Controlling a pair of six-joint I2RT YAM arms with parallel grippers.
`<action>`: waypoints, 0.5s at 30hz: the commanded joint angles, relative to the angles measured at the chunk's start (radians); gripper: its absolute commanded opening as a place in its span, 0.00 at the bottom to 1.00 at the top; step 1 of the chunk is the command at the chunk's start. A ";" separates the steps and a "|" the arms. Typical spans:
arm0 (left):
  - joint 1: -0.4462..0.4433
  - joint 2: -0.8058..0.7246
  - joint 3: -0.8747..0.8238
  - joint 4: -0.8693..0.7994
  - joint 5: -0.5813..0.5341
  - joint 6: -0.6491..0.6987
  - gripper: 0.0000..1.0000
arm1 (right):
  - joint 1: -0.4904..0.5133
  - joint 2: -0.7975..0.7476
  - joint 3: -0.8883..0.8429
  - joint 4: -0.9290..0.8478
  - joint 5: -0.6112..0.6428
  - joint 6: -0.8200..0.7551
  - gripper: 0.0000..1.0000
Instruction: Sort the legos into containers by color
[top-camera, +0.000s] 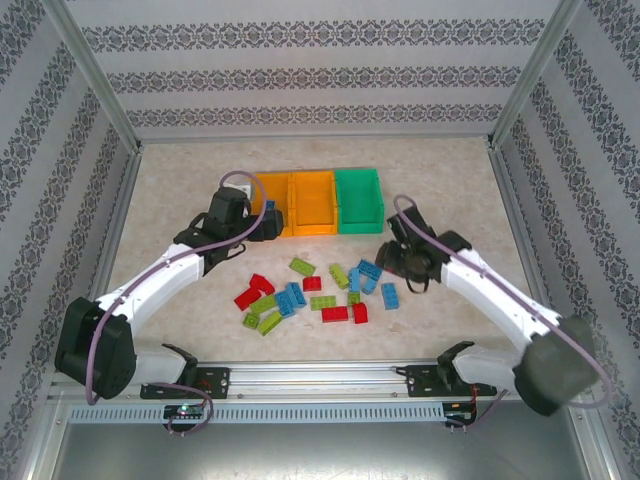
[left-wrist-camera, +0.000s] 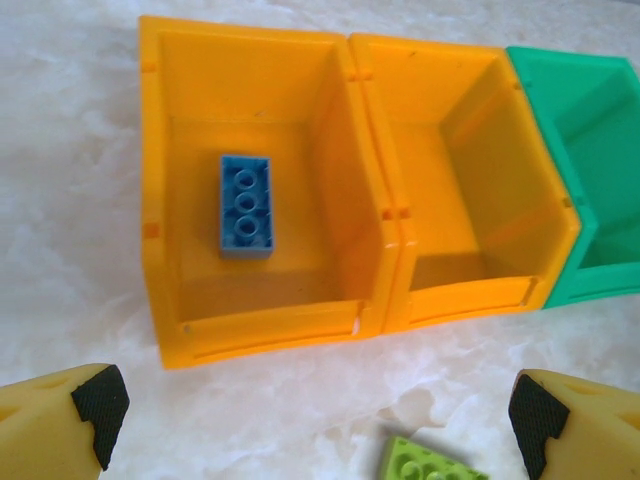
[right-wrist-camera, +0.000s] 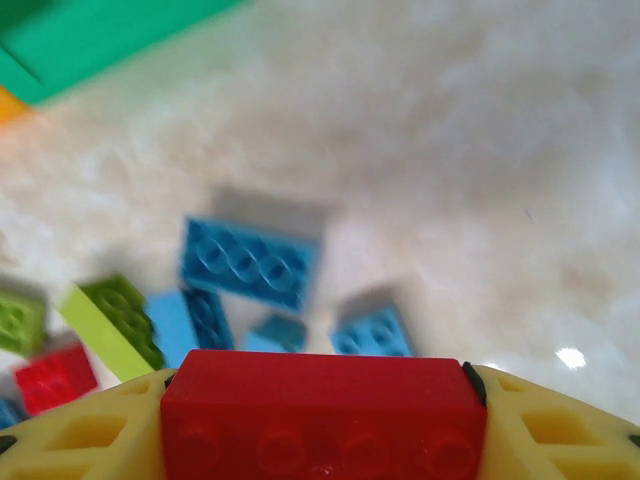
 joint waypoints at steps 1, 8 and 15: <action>-0.009 -0.026 -0.025 -0.112 -0.065 -0.004 1.00 | -0.054 0.136 0.142 0.120 -0.087 -0.128 0.53; -0.008 -0.050 -0.099 -0.235 -0.139 -0.126 0.99 | -0.097 0.429 0.417 0.172 -0.084 -0.193 0.53; -0.010 -0.116 -0.180 -0.231 -0.096 -0.106 1.00 | -0.117 0.648 0.623 0.127 -0.082 -0.209 0.57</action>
